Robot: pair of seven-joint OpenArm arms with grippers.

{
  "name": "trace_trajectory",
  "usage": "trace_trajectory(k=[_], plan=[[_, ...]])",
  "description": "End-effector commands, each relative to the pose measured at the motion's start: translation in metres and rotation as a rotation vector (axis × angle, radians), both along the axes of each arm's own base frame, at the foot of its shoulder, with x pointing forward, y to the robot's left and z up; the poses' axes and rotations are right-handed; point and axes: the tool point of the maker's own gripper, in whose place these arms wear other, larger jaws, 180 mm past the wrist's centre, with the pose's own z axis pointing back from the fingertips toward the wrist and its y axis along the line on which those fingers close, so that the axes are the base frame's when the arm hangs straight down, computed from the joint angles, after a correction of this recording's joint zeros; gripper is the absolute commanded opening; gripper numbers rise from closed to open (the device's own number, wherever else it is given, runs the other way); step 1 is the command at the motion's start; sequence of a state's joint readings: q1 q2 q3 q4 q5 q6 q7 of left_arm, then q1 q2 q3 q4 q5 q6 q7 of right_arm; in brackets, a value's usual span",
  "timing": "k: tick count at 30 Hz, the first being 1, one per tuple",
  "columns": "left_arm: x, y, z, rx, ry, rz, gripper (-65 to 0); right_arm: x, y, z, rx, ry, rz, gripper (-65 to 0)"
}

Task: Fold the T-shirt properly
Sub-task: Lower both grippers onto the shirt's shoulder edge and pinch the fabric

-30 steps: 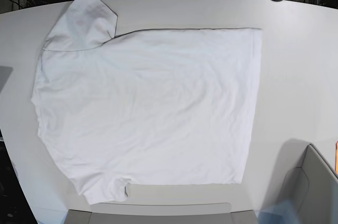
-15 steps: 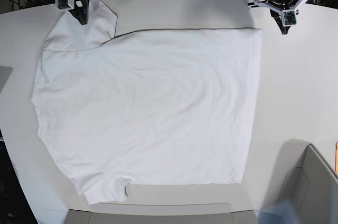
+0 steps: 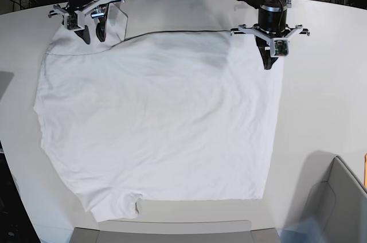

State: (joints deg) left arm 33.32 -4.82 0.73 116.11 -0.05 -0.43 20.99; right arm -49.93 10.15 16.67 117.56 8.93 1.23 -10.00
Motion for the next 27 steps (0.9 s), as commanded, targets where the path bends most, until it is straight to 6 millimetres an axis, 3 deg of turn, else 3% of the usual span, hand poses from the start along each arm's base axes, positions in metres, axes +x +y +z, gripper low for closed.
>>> trace_trajectory(k=[1,6,9,13,17,24,27], plan=[[0.004,0.003,0.012,0.012,-0.049,0.003,-60.1,0.001,-0.004,0.010,0.016,-0.030,-0.009,-34.1],[0.002,0.002,0.011,0.012,-0.039,0.001,-53.0,-0.008,-0.021,0.021,0.205,-0.015,-0.016,-20.6],[0.001,0.004,0.010,0.017,-0.034,0.003,-53.4,-0.011,-0.054,0.028,0.286,-0.041,-0.142,-17.7],[0.001,0.006,0.010,0.036,-0.030,-0.017,-53.4,-0.017,-0.082,0.010,0.264,-0.010,-0.216,-17.4],[0.001,0.008,0.010,0.039,-0.028,-0.015,-53.4,-0.019,-0.090,-0.003,0.265,0.011,-0.242,-17.4],[-0.004,0.007,0.006,0.038,-0.011,-0.017,-53.4,-0.017,-0.091,-0.006,0.267,0.013,-0.245,-17.5],[-0.005,0.007,0.005,0.038,-0.009,-0.017,-53.4,-0.025,-0.093,-0.025,0.280,0.098,-0.261,-17.5]])
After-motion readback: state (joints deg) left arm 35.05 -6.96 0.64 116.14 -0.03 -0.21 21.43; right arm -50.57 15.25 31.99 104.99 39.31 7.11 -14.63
